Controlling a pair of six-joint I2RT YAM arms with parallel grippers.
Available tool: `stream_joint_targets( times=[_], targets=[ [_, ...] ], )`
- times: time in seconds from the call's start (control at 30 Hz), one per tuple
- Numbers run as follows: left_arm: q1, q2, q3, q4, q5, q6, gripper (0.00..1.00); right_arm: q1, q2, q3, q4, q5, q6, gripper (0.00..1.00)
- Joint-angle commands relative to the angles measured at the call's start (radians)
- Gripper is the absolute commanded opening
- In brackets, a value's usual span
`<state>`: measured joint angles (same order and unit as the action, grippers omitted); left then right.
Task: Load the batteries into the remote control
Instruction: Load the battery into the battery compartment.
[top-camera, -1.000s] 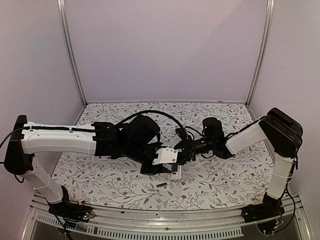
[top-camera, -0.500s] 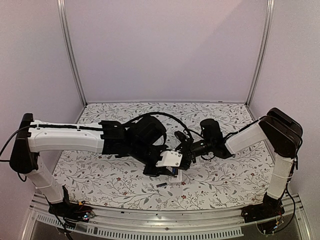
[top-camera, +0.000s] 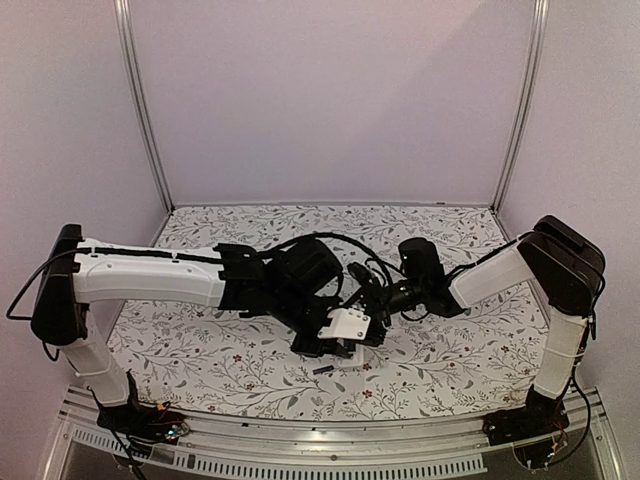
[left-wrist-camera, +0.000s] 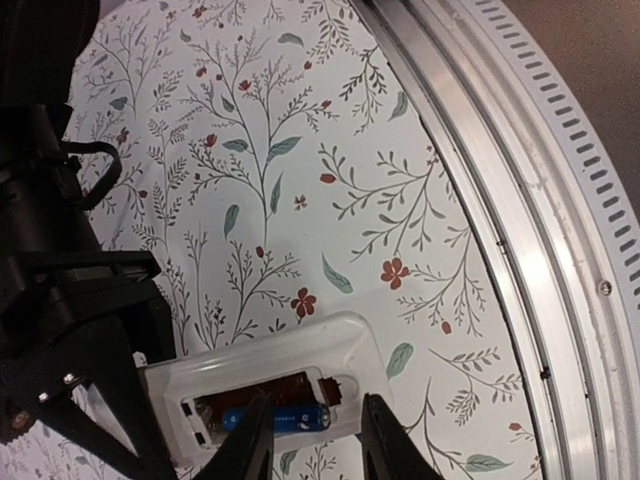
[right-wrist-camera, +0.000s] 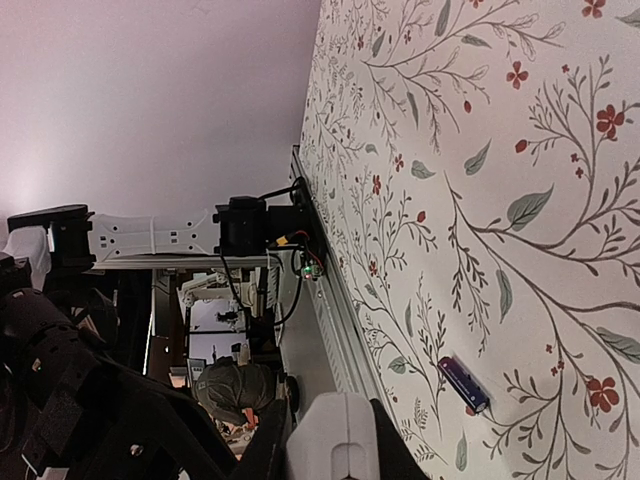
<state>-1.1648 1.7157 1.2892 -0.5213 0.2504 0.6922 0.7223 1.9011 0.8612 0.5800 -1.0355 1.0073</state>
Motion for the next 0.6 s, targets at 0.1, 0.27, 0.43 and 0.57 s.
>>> stream_joint_targets(
  times=[0.1, 0.27, 0.43, 0.57],
  targets=[
    [0.000, 0.036, 0.031, -0.026, -0.017, 0.012, 0.30, 0.013, -0.026, 0.025, -0.019, -0.024, -0.018, 0.00],
    [0.006, 0.044, 0.035, -0.029, -0.020, 0.010, 0.28, 0.015, -0.030, 0.025, -0.019, -0.025, -0.020, 0.00],
    [0.017, 0.048, 0.035, -0.029, -0.021, 0.002, 0.23, 0.016, -0.035, 0.024, -0.020, -0.028, -0.021, 0.00],
    [0.025, 0.050, 0.035, -0.027, -0.023, -0.012, 0.20, 0.018, -0.040, 0.025, -0.020, -0.031, -0.022, 0.00]
  ],
)
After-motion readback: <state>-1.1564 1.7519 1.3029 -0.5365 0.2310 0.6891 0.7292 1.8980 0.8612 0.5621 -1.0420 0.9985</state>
